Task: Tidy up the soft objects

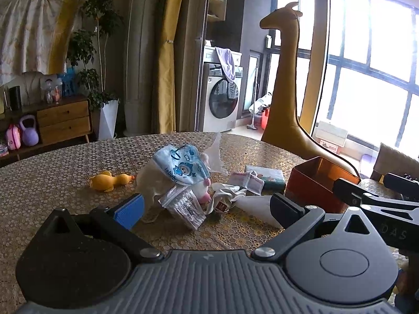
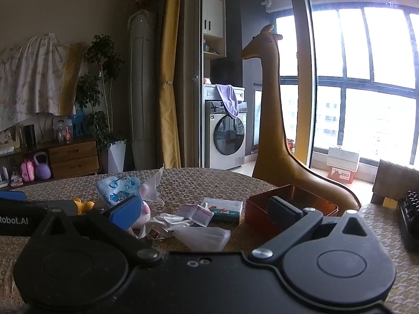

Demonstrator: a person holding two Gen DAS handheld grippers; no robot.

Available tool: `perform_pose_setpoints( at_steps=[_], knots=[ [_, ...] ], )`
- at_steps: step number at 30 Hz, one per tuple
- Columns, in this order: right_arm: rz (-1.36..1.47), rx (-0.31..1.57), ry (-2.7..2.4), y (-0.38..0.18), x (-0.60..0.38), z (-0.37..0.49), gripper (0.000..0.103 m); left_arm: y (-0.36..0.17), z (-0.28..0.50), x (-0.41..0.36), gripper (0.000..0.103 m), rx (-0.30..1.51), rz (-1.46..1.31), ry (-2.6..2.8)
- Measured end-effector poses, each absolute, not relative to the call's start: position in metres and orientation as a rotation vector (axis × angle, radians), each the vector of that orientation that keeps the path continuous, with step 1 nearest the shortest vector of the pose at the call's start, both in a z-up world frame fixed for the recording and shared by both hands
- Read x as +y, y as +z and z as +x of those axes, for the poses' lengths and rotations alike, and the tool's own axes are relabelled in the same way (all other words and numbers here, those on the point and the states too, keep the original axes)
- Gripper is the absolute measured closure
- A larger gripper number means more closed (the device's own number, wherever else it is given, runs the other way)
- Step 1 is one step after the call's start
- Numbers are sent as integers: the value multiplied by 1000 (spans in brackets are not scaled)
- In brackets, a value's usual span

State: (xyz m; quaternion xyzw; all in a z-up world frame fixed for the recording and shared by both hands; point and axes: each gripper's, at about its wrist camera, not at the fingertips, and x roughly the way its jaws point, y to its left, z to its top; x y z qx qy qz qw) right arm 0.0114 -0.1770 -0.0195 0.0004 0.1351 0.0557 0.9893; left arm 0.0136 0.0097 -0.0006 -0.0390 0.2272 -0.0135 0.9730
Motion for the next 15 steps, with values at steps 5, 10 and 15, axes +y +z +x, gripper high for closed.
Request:
perform_pose_setpoints(
  at_steps=[5,10,15],
  knots=[
    [-6,279,120,-22,-173,22,0,-3,26,16,0,459,-90,-16],
    [-23,292,142,-27,-167,35,0,-9,45,26,0,482,-117,-2],
    [-41,329,177,-34,-163,52,0,-17,68,45,0,519,-125,42]
  ],
)
